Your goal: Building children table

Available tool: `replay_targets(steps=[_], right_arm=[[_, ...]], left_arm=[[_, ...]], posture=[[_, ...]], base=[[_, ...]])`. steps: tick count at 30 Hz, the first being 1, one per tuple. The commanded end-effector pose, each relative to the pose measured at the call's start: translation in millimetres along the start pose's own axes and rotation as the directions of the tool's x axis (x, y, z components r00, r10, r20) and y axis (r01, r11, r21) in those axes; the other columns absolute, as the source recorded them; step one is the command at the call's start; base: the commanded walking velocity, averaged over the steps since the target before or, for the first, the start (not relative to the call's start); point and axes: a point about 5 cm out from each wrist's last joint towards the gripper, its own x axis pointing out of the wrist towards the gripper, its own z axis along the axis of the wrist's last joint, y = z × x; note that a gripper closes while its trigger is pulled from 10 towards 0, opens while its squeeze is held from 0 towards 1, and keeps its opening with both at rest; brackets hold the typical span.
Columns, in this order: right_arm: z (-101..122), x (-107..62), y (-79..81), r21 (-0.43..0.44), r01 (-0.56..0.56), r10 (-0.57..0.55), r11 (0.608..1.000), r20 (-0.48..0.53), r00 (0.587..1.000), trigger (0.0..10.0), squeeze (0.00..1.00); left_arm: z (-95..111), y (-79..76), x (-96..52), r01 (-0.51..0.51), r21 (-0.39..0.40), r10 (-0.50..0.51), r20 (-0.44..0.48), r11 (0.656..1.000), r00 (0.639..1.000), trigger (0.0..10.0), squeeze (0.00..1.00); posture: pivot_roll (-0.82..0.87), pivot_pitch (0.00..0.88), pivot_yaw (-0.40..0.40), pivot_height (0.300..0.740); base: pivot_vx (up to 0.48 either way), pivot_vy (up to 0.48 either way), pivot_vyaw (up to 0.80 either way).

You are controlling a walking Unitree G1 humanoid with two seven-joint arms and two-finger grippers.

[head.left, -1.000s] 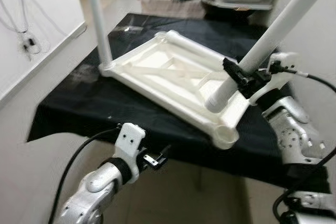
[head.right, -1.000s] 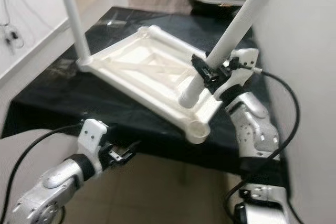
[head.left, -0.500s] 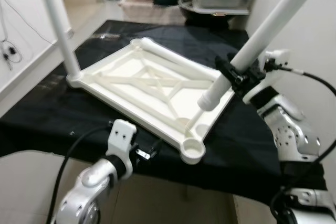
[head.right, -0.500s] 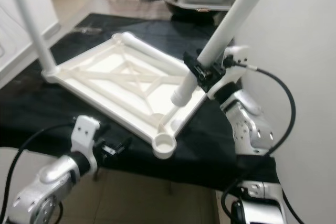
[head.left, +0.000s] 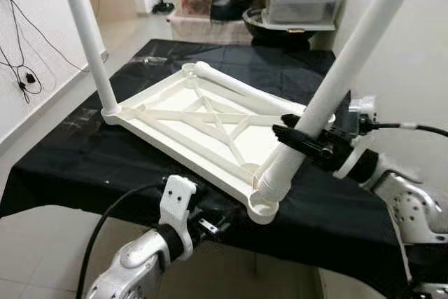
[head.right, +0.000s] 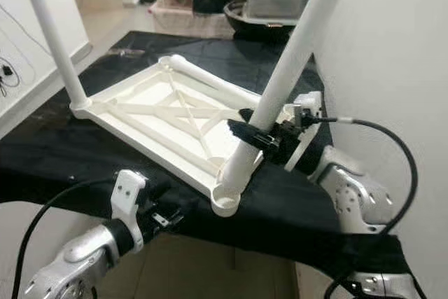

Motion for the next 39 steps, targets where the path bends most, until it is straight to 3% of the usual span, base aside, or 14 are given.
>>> replay_targets(steps=[1, 5, 17, 25, 26, 27, 30, 35, 36, 39], right_arm=[[-1, -0.5, -1.0, 0.003, -0.009, 0.009, 1.0, -0.007, 1.0, 10.0, 0.0], [-6, 6.1, -0.3, 0.004, -0.029, 0.029, 1.0, -0.035, 0.999, 10.0, 0.0], [-10, 8.2, -1.8, -0.006, -0.08, 0.079, 0.997, -0.093, 0.993, 10.0, 0.0], [-23, 5.6, -0.5, -0.065, -0.087, 0.073, 0.994, -0.195, 0.978, 10.0, 0.0], [-24, 6.0, 0.3, -0.09, -0.086, 0.065, 0.992, -0.214, 0.975, 10.0, 0.0], [-28, 8.2, -0.1, -0.18, -0.058, 0.006, 0.982, -0.275, 0.961, 10.0, 0.0], [-30, 10.3, -3.3, -0.245, -0.006, -0.069, 0.97, -0.299, 0.952, 10.0, 0.0], [-30, 12.9, -6.9, -0.306, 0.057, -0.151, 0.95, -0.294, 0.944, 10.0, 0.0], [-31, 14.3, -9.9, -0.323, 0.116, -0.211, 0.939, -0.277, 0.937, 10.0, 0.0], [-31, 14.5, -10.6, -0.324, 0.129, -0.222, 0.937, -0.273, 0.936, 10.0, 0.0]], left_arm=[[-1, -5.5, -3.1, 0.04, -0.012, -0.04, -0.017, 0.999, 0.999, 10.0, 0.0], [-5, -19.3, -15.0, 0.14, -0.062, -0.143, -0.05, 0.988, 0.988, 10.0, 0.0], [-3, -25.6, -26.9, 0.163, -0.079, -0.169, -0.075, 0.983, 0.983, 10.0, 0.0], [0, -27.1, -32.2, 0.164, -0.079, -0.171, -0.092, 0.983, 0.981, 10.0, 0.0], [0, -27.1, -32.3, 0.164, -0.077, -0.171, -0.095, 0.983, 0.981, 10.0, 0.0], [0, -26.7, -31.9, 0.162, -0.07, -0.168, -0.099, 0.984, 0.981, 10.0, 0.0], [0, -26.0, -30.9, 0.159, -0.066, -0.165, -0.1, 0.985, 0.981, 10.0, 0.0], [0, -25.3, -29.3, 0.159, -0.061, -0.164, -0.1, 0.985, 0.981, 10.0, 0.0], [-1, -24.7, -27.4, 0.156, -0.058, -0.161, -0.099, 0.986, 0.982, 10.0, 0.0], [-1, -24.6, -27.0, 0.155, -0.057, -0.16, -0.099, 0.986, 0.982, 10.0, 0.0]], posture=[[0.2, 0.085, -0.043, 0.74], [0.21, 0.117, -0.033, 0.74], [0.22, 0.177, -0.027, 0.74], [0.22, 0.185, -0.023, 0.74], [0.22, 0.181, -0.02, 0.74], [0.22, 0.178, -0.018, 0.74], [0.22, 0.172, -0.019, 0.74], [0.21, 0.168, -0.017, 0.74], [0.21, 0.158, -0.021, 0.74], [0.21, 0.156, -0.021, 0.74]], base=[[0.0, 0.0, 0.0], [0.0, 0.0, 0.0], [0.0, 0.0, 0.0], [0.0, 0.0, 0.0], [0.0, 0.0, 0.0], [0.0, 0.0, 0.0], [0.0, 0.0, 0.0], [0.0, 0.0, 0.0], [0.0, 0.0, 0.0], [0.0, 0.0, 0.0]])
